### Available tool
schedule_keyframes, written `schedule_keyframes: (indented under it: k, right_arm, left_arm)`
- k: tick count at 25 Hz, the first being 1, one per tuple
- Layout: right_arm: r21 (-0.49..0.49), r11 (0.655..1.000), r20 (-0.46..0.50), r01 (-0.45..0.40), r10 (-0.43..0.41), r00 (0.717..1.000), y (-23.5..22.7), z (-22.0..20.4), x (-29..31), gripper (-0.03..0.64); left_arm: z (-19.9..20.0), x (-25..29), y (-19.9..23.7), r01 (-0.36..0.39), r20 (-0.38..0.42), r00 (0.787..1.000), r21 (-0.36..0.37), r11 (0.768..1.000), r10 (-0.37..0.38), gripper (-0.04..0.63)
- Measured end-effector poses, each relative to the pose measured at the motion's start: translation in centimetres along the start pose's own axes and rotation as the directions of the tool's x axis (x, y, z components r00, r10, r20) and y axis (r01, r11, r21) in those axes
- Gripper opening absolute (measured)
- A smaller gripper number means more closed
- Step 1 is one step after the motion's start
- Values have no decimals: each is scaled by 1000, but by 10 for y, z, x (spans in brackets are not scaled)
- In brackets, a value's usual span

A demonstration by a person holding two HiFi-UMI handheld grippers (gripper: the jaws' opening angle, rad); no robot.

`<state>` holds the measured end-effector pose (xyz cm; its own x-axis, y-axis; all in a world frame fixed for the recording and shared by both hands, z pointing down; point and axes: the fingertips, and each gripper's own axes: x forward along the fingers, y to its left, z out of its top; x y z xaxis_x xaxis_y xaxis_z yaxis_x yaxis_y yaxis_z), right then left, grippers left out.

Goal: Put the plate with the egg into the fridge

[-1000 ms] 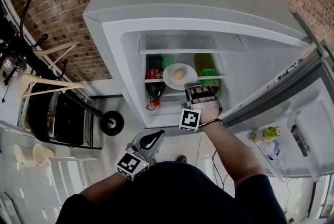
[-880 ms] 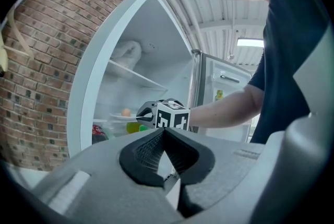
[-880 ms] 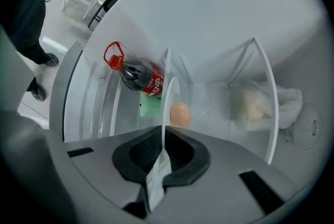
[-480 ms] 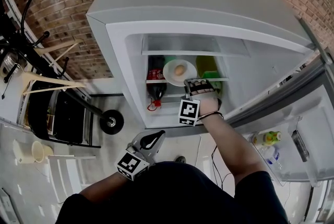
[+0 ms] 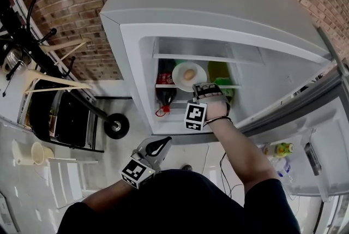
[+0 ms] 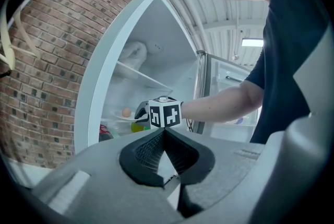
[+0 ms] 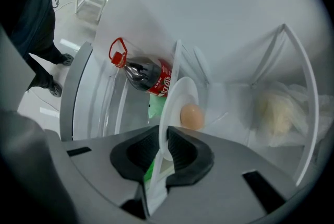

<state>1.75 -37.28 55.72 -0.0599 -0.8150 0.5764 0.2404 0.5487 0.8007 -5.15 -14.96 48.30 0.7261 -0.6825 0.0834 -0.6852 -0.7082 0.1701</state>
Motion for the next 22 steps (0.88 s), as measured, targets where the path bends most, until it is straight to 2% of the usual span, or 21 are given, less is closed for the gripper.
schedule_keyframes:
  k: [12,15,22]
  right_arm:
    - [-27,1000,-32,14,-15,999,0,0,7,71]
    - [-22,1000,-38,-5,4,999,4,1,9,122]
    - [-19,1000,-47,-22,22,999,10,1,13,154]
  left_arm:
    - [-2,-1,0,-17,1,1000,-7,1000,17,5]
    - [-3,-2,0,-16,0,1000,-8,1000,16,5]
    - [-4,-3,-2,-13,-6,1000,-12,1000,13,5]
